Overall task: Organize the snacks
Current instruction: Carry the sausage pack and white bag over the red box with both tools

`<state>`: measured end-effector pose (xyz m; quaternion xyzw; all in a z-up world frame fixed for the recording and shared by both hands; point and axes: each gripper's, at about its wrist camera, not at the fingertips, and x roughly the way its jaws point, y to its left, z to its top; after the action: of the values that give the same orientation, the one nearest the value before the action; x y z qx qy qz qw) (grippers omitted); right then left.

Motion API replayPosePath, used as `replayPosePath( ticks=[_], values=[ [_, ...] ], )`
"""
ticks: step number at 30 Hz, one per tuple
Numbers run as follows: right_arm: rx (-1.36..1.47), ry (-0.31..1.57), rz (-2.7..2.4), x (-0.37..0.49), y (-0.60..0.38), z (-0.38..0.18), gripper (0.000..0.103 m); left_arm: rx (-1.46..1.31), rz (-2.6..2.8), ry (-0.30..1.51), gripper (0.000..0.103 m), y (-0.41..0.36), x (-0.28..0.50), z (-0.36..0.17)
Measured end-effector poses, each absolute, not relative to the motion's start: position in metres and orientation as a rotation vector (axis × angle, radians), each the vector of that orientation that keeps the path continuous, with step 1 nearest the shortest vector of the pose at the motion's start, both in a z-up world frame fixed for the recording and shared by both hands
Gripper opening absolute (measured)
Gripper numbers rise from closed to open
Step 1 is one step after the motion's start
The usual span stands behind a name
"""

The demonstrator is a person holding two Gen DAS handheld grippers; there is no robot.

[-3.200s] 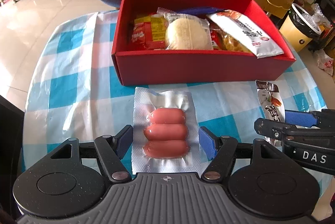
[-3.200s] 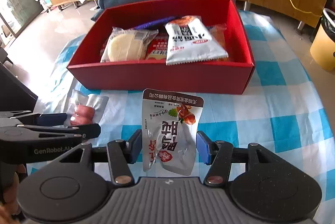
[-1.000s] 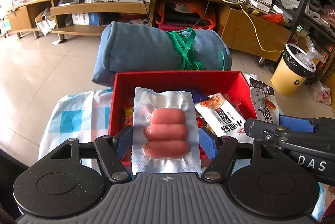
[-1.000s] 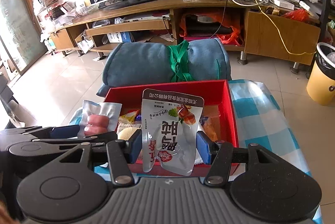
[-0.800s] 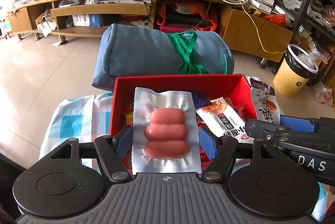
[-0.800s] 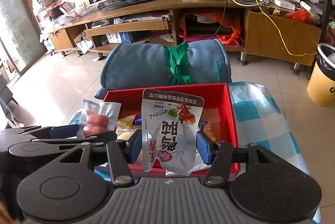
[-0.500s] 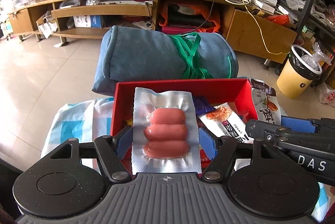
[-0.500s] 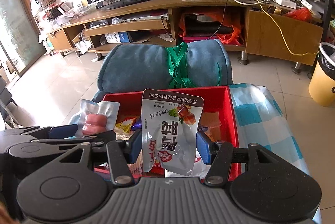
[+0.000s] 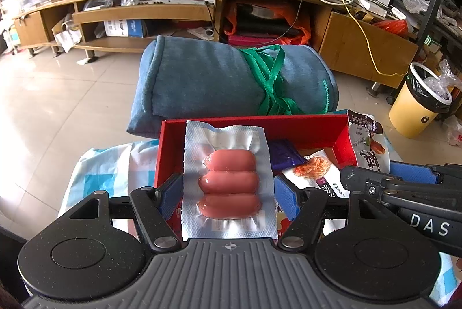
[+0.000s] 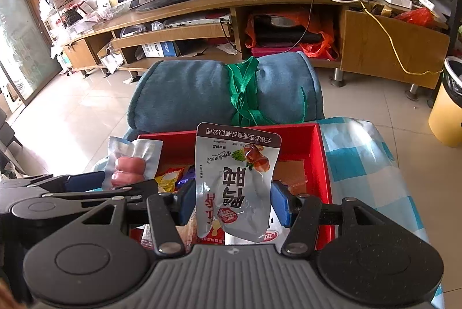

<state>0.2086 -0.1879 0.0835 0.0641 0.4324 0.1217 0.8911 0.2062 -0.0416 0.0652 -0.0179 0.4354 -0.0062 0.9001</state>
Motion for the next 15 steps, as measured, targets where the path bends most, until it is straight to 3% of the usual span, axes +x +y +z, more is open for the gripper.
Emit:
replayPosePath(
  ticks=[15],
  values=[
    [0.124, 0.955, 0.239, 0.225, -0.185, 0.068, 0.050, -0.012, 0.014, 0.945, 0.074, -0.046, 0.219, 0.050]
  ],
)
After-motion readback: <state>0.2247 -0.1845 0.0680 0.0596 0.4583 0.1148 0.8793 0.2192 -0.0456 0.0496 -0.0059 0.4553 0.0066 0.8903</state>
